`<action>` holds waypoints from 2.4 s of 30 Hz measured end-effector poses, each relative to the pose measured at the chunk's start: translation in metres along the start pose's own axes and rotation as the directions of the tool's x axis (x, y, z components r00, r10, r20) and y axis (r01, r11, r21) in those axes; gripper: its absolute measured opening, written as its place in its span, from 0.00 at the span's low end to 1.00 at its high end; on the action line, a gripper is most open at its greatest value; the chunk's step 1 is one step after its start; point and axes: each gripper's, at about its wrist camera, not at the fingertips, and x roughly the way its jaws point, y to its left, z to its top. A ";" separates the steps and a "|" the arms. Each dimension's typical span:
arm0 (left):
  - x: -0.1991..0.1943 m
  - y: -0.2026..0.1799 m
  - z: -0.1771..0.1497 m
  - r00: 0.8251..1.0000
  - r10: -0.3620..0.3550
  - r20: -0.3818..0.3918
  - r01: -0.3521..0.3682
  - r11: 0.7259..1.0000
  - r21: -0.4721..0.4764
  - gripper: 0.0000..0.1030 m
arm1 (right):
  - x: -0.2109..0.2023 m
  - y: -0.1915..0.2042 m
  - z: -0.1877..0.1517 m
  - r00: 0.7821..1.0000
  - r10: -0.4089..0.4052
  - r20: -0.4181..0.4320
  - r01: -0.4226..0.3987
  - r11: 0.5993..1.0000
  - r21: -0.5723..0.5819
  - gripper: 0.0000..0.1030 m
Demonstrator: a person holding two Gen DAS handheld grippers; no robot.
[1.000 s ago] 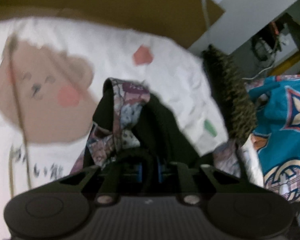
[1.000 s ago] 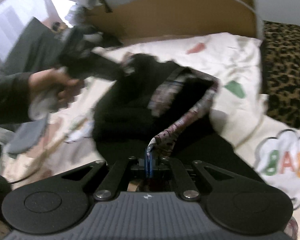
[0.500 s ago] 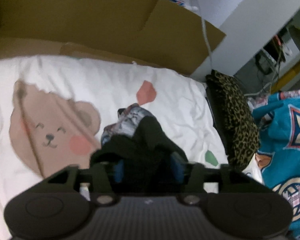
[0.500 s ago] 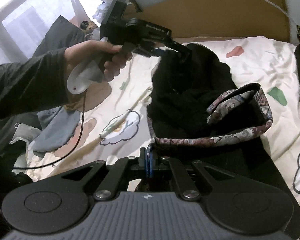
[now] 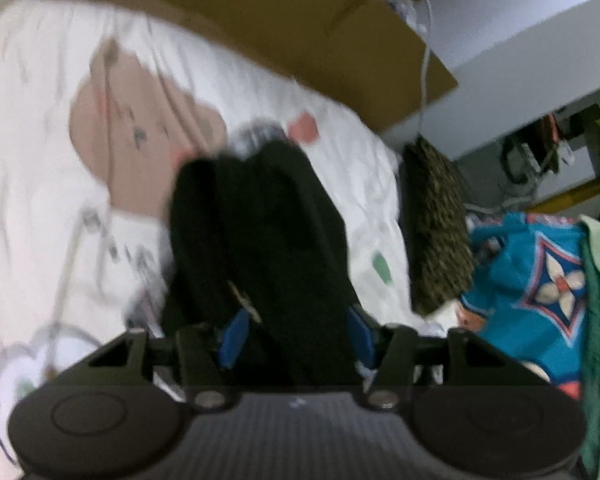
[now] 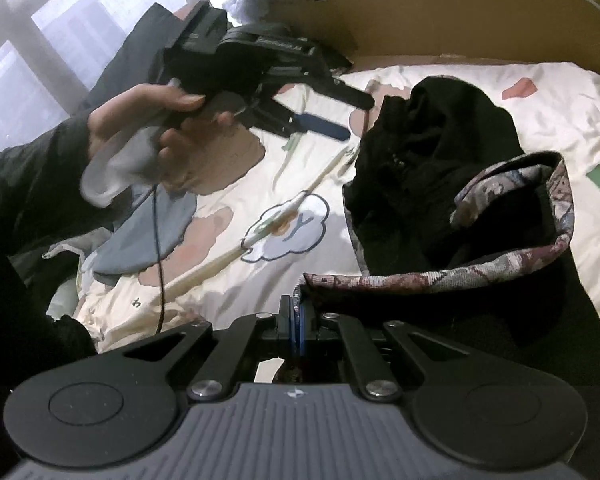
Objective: Fold clothes
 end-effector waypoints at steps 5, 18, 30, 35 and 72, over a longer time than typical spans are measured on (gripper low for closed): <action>0.018 -0.008 -0.028 0.996 -0.035 -0.076 0.035 0.999 -0.005 0.56 | 0.001 0.003 -0.004 1.000 0.016 -0.013 -0.015 1.000 0.004 0.00; 0.067 -0.002 -0.077 0.972 -0.191 -0.136 0.164 0.969 -0.184 0.64 | 0.006 0.018 -0.013 0.995 0.092 -0.040 -0.092 0.996 0.006 0.00; 0.078 -0.009 -0.062 0.972 -0.226 -0.059 0.210 0.957 -0.199 0.65 | 0.008 0.025 -0.018 0.990 0.125 -0.060 -0.125 0.992 -0.001 0.00; 0.064 -0.006 -0.045 0.973 -0.229 0.029 0.230 0.952 -0.201 0.65 | 0.011 0.025 -0.021 0.990 0.126 -0.068 -0.126 0.992 0.002 0.00; 0.039 0.029 -0.049 0.967 -0.232 0.104 0.252 0.928 -0.274 0.07 | 0.024 0.019 -0.022 0.993 0.080 -0.090 -0.072 0.994 0.085 0.11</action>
